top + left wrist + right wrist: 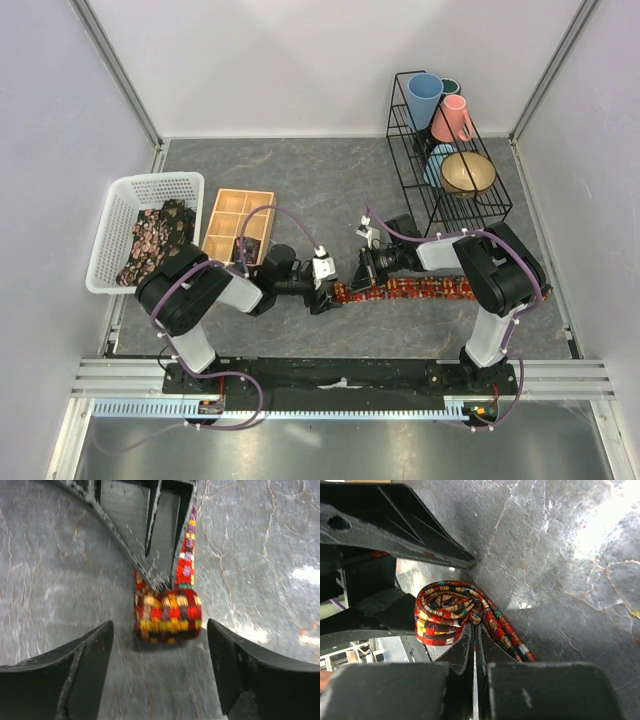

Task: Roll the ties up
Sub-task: Roll the tie at the center of the board.

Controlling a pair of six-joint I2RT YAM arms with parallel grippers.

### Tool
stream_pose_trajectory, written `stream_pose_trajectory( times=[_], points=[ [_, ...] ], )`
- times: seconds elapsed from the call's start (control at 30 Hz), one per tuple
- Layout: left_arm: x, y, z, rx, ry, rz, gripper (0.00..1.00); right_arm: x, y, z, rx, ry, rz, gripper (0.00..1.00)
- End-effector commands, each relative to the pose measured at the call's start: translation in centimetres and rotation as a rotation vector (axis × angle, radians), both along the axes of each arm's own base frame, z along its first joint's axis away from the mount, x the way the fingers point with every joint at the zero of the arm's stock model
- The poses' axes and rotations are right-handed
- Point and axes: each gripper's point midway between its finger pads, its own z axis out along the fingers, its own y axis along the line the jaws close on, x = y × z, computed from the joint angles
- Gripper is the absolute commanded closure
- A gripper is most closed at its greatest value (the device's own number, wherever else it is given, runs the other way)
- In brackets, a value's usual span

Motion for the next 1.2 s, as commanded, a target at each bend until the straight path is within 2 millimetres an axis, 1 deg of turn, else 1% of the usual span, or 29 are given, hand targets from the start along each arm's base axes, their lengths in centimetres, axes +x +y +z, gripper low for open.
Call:
stream_pose_trajectory(
  times=[0.0, 0.03, 0.07, 0.13, 0.17, 0.2, 0.23, 0.27, 0.3, 0.33, 0.37, 0.4, 0.47, 0.53, 0.57, 0.6, 0.63, 0.7, 0.73, 0.77, 0.8, 0.83, 0.9, 1.07, 1.1, 1.13, 1.17],
  points=[
    [1.4, -2.0, 1.4, -0.032, -0.128, -0.045, 0.24, -2.2, -3.4, -5.2, -0.222, 0.063, -0.017, 1.00],
    [1.1, -2.3, 1.3, -0.027, -0.141, -0.060, 0.26, -2.3, -3.5, -5.2, -0.222, 0.066, -0.017, 1.00],
    [1.0, -2.3, 0.8, 0.000, -0.138, -0.063, 0.32, -2.2, -3.4, -5.2, -0.219, 0.066, -0.018, 1.00],
    [0.8, -2.5, 0.3, 0.028, -0.154, -0.082, 0.37, -2.2, -3.4, -5.1, -0.215, 0.064, -0.017, 1.00],
    [0.5, -2.2, -0.6, 0.068, -0.138, -0.087, 0.41, -2.2, -3.4, -5.2, -0.215, 0.067, -0.018, 1.00],
    [0.3, -2.2, -1.0, 0.097, -0.159, -0.108, 0.42, -2.2, -3.4, -5.1, -0.214, 0.065, -0.018, 1.00],
    [0.3, -2.6, -1.0, 0.113, -0.168, -0.115, 0.44, -2.2, -3.3, -5.2, -0.213, 0.064, -0.015, 1.00],
    [0.3, -2.5, -1.3, 0.134, -0.171, -0.114, 0.51, -2.2, -3.4, -5.1, -0.211, 0.067, -0.015, 1.00],
    [-0.1, -2.0, -2.1, 0.183, -0.146, -0.123, 0.54, -2.3, -3.4, -5.1, -0.211, 0.068, -0.015, 1.00],
    [0.1, -2.3, -2.0, 0.193, -0.152, -0.126, 0.56, -2.2, -3.4, -5.1, -0.211, 0.069, -0.017, 1.00],
    [0.2, -2.2, -2.2, 0.213, -0.152, -0.122, 0.55, -2.2, -3.4, -5.1, -0.209, 0.066, -0.015, 1.00],
    [-0.3, -1.7, -3.1, 0.257, -0.126, -0.136, 0.52, -2.2, -3.4, -5.1, -0.210, 0.066, -0.013, 1.00],
    [-0.1, -1.8, -3.1, 0.272, -0.118, -0.124, 0.43, -2.2, -3.5, -5.1, -0.212, 0.067, -0.016, 1.00],
    [-0.4, -1.3, -3.6, 0.299, -0.098, -0.122, 0.34, -2.1, -3.6, -5.1, -0.213, 0.063, -0.020, 1.00],
    [-0.5, -1.2, -3.5, 0.299, -0.092, -0.120, 0.33, -2.2, -3.7, -5.1, -0.214, 0.066, -0.022, 1.00],
    [-0.7, -1.1, -3.6, 0.305, -0.087, -0.124, 0.33, -2.1, -3.7, -5.1, -0.214, 0.062, -0.021, 1.00],
    [-0.8, -0.9, -3.5, 0.314, -0.076, -0.123, 0.41, -2.0, -3.7, -5.0, -0.213, 0.060, -0.022, 1.00],
    [-0.7, -0.8, -3.3, 0.326, -0.069, -0.116, 0.52, -2.1, -3.8, -5.1, -0.214, 0.064, -0.025, 1.00],
    [-0.6, -0.8, -2.9, 0.334, -0.067, -0.112, 0.58, -2.0, -3.9, -5.1, -0.214, 0.063, -0.027, 1.00],
    [-0.3, -0.7, -2.6, 0.341, -0.073, -0.100, 0.58, -2.0, -3.9, -5.1, -0.215, 0.061, -0.028, 1.00],
    [-0.2, -0.8, -2.3, 0.341, -0.063, -0.090, 0.54, -2.0, -3.9, -5.1, -0.216, 0.062, -0.029, 1.00],
    [0.0, -1.0, -1.5, 0.321, -0.070, -0.086, 0.41, -2.0, -4.0, -5.2, -0.220, 0.063, -0.030, 1.00],
    [-0.5, -1.1, -1.2, 0.314, -0.065, -0.104, 0.36, -1.9, -4.0, -5.2, -0.220, 0.065, -0.033, 1.00],
    [-1.2, -0.9, -1.3, 0.287, -0.013, -0.091, 0.33, -1.9, -4.2, -5.4, -0.231, 0.065, -0.042, 1.00],
    [-1.3, -0.8, -1.3, 0.276, -0.015, -0.089, 0.34, -1.8, -4.2, -5.3, -0.232, 0.064, -0.044, 1.00],
    [-2.0, -0.4, -1.8, 0.268, -0.006, -0.095, 0.37, -1.9, -4.2, -5.4, -0.231, 0.066, -0.044, 1.00],
    [-2.1, -0.4, -1.7, 0.251, -0.018, -0.095, 0.38, -1.8, -4.1, -5.3, -0.227, 0.063, -0.042, 1.00]
  ],
)
